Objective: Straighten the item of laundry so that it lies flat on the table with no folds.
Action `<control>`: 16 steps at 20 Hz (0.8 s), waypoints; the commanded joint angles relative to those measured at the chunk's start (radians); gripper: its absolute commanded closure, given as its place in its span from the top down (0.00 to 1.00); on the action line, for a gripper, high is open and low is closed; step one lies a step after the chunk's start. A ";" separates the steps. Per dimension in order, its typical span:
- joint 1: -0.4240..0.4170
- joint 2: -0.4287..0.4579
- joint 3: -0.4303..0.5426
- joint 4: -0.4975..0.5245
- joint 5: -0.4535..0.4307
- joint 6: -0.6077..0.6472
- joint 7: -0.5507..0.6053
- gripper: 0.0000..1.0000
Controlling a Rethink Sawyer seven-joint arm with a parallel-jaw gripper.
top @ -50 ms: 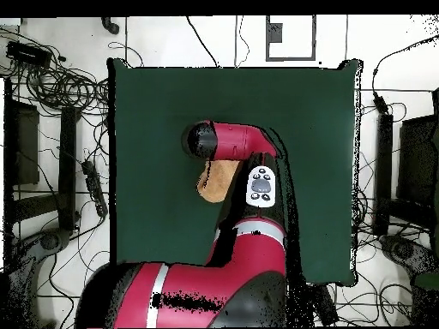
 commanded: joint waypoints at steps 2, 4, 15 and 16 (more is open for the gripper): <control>0.072 -0.078 0.010 0.080 0.039 0.147 0.218 1.00; 0.070 -0.070 0.011 0.071 0.043 0.149 0.217 1.00; 0.066 -0.045 -0.001 0.063 0.047 0.163 0.226 1.00; 0.061 -0.043 0.005 0.071 0.047 0.155 0.222 1.00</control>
